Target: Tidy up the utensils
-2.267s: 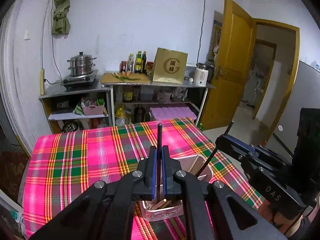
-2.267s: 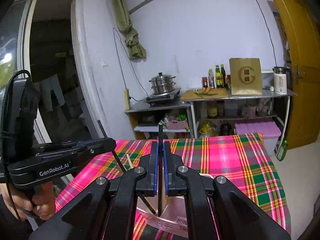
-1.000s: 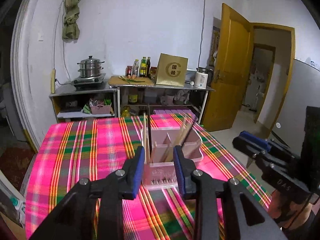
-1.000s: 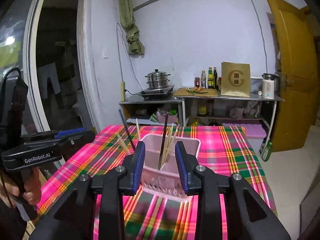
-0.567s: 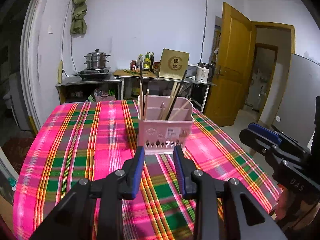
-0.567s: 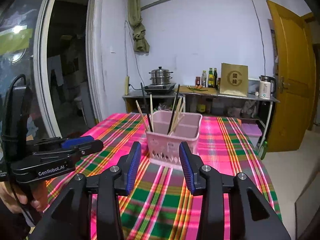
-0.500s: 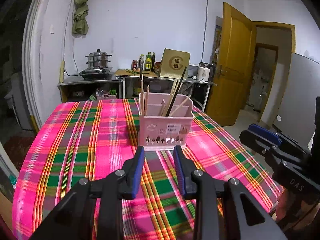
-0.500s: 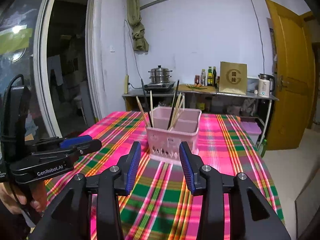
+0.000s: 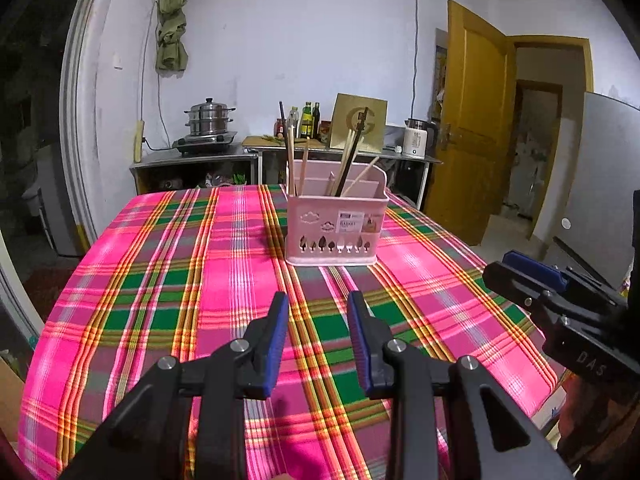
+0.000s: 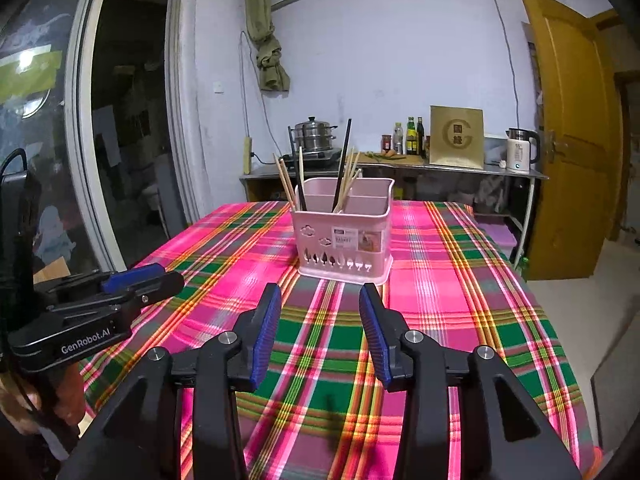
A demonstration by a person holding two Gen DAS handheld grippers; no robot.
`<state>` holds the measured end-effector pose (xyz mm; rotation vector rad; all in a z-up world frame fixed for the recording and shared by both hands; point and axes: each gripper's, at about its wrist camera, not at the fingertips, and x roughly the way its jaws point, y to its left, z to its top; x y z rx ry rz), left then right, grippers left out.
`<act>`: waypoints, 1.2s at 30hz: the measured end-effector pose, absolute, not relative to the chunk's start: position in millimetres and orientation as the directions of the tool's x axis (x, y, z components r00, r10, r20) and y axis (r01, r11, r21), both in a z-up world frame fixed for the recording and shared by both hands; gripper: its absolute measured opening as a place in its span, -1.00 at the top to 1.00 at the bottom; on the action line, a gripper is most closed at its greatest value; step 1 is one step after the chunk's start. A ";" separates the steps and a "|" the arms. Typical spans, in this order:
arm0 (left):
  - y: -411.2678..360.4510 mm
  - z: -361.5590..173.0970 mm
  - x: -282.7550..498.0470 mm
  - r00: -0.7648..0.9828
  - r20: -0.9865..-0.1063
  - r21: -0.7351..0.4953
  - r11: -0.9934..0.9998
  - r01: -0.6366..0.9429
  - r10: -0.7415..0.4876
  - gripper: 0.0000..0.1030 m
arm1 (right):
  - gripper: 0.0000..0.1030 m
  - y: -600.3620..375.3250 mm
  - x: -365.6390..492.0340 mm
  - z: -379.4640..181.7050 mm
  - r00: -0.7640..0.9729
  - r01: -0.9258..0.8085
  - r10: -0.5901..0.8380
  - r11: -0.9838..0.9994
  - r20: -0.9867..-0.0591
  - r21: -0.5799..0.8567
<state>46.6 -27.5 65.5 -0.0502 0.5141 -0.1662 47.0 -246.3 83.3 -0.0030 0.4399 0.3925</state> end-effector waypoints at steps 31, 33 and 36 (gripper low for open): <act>-36.5 56.4 40.6 0.847 -0.501 -0.097 0.984 0.148 -0.177 0.39 | 0.19 -244.6 40.8 76.7 0.827 -0.370 0.367 0.926 -0.426 0.080; -36.2 56.5 40.4 0.848 -0.501 -0.096 0.984 0.148 -0.176 0.39 | 0.19 -244.5 40.9 76.5 0.826 -0.371 0.368 0.925 -0.427 0.081; -36.5 56.4 40.6 0.848 -0.501 -0.096 0.984 0.148 -0.176 0.39 | 0.19 -244.1 39.8 75.9 0.824 -0.372 0.369 0.925 -0.429 0.081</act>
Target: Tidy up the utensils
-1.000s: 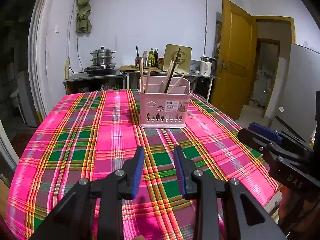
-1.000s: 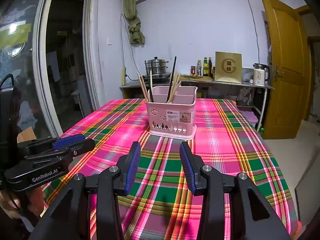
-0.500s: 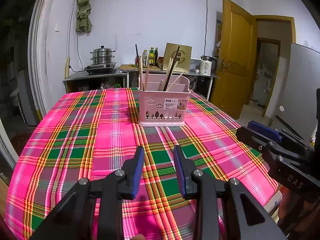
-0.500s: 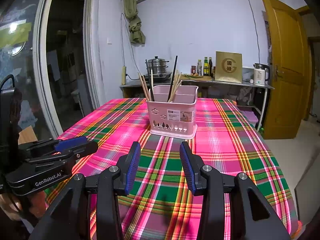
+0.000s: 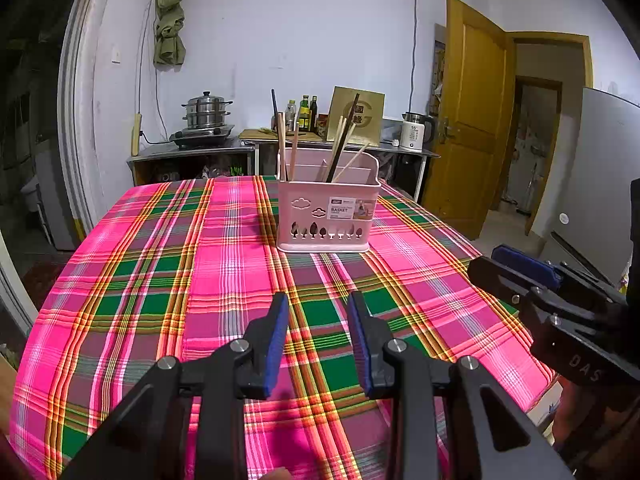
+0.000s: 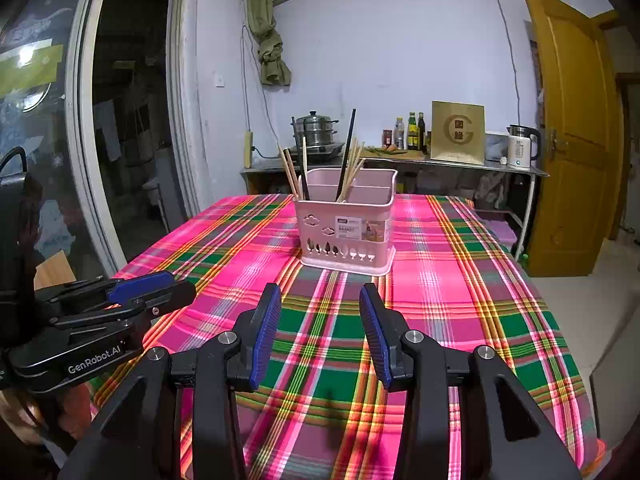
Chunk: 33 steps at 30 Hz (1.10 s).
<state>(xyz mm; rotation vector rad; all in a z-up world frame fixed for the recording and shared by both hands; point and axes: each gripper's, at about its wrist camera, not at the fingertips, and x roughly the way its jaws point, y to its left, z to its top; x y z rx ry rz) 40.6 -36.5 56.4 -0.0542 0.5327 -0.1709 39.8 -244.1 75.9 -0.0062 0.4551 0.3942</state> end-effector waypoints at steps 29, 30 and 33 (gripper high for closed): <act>-41.2 53.5 37.1 0.844 -0.506 -0.108 0.984 0.140 -0.176 0.28 | 0.19 -243.3 38.5 72.7 0.823 -0.370 0.369 0.925 -0.432 0.085; -41.2 53.6 36.7 0.845 -0.505 -0.108 0.984 0.140 -0.176 0.27 | 0.19 -243.6 38.8 72.9 0.823 -0.370 0.369 0.925 -0.432 0.085; -41.8 54.0 35.4 0.847 -0.503 -0.107 0.985 0.139 -0.174 0.23 | 0.19 -243.5 38.8 73.0 0.823 -0.369 0.368 0.925 -0.432 0.085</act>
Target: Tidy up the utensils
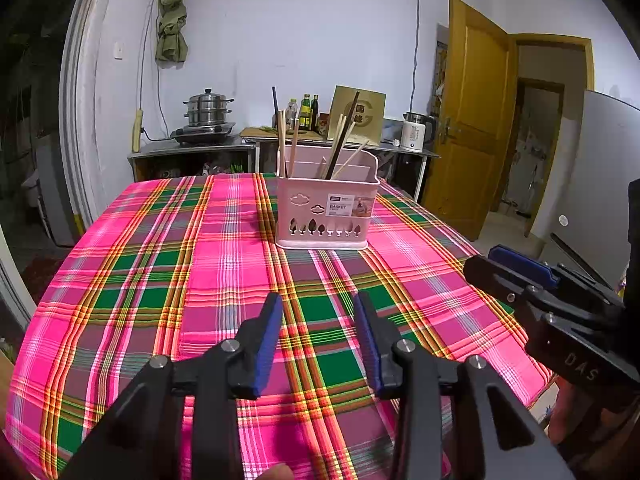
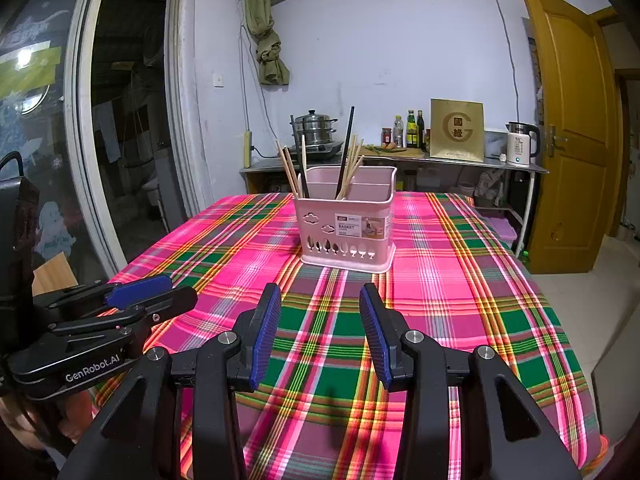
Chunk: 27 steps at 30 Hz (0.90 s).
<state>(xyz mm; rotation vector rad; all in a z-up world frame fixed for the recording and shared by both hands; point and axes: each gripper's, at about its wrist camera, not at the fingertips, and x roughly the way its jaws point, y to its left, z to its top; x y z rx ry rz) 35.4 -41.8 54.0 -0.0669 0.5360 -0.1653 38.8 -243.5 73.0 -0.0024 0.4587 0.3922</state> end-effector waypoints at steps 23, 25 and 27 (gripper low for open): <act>-43.8 48.8 37.7 0.847 -0.514 -0.096 0.990 0.104 -0.139 0.18 | 0.19 -245.5 37.5 70.2 0.821 -0.366 0.366 0.926 -0.437 0.089; -44.7 49.3 37.3 0.848 -0.512 -0.094 0.990 0.105 -0.138 0.18 | 0.19 -245.6 37.2 70.3 0.822 -0.366 0.367 0.926 -0.436 0.089; -44.6 49.1 36.8 0.848 -0.512 -0.094 0.990 0.104 -0.138 0.18 | 0.19 -245.8 36.9 70.4 0.822 -0.366 0.367 0.926 -0.436 0.090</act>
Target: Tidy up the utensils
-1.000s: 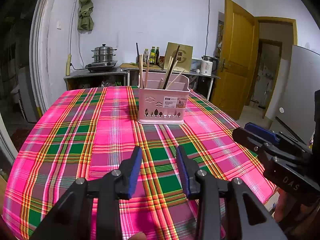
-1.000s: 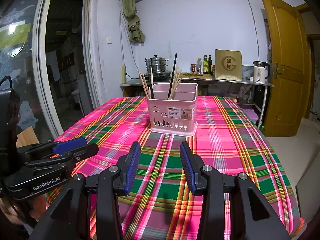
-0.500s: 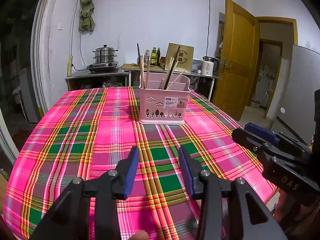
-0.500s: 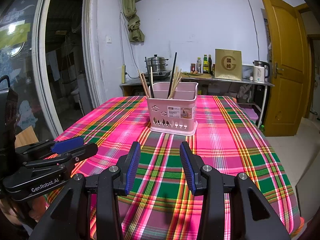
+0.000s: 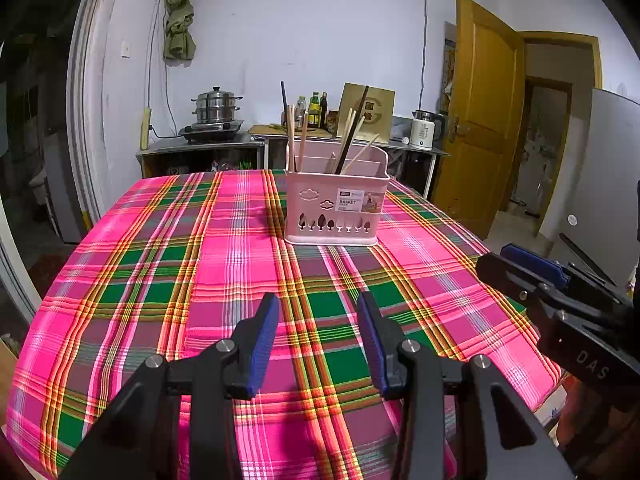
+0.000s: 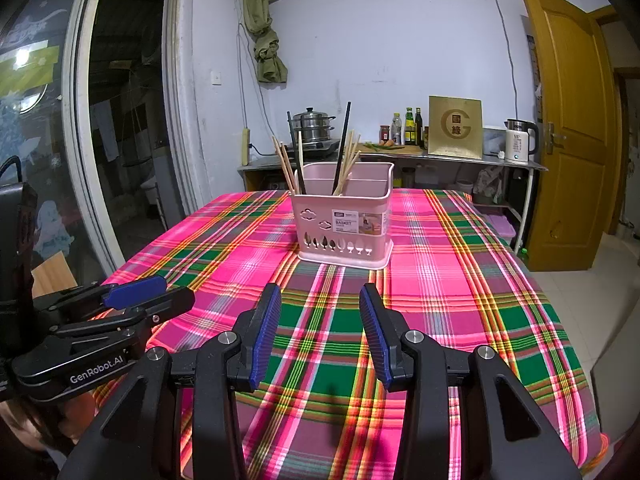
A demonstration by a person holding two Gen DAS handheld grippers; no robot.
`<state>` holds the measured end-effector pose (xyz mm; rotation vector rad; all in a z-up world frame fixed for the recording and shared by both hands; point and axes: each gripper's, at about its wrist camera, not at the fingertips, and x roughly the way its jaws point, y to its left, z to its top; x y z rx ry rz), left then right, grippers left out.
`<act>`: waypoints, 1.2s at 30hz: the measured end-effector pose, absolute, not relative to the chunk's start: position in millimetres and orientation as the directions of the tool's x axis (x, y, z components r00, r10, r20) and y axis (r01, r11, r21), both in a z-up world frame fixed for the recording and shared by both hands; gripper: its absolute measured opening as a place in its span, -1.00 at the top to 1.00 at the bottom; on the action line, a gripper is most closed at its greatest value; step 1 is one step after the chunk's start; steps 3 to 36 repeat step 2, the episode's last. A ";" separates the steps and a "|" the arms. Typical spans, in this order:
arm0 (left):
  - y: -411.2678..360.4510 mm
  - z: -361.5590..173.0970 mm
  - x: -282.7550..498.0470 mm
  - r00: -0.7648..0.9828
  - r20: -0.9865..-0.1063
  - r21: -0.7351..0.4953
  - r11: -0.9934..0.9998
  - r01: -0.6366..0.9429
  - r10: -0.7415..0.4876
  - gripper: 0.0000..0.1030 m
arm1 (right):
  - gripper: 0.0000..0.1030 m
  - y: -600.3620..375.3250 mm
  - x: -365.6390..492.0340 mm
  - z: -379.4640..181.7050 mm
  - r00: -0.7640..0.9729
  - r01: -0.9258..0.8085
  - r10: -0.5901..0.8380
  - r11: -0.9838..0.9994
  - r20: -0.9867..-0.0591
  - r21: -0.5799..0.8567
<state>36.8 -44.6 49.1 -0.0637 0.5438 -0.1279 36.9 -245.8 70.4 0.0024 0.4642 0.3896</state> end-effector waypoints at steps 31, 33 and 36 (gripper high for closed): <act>-45.0 49.3 36.4 0.849 -0.510 -0.092 0.990 0.106 -0.138 0.18 | 0.19 -245.6 37.1 70.5 0.822 -0.365 0.366 0.927 -0.436 0.089; -45.0 49.3 36.4 0.849 -0.510 -0.092 0.990 0.106 -0.138 0.18 | 0.19 -245.6 37.1 70.5 0.822 -0.365 0.366 0.927 -0.436 0.089; -45.0 49.3 36.4 0.849 -0.510 -0.092 0.990 0.106 -0.138 0.18 | 0.19 -245.6 37.1 70.5 0.822 -0.365 0.366 0.927 -0.436 0.089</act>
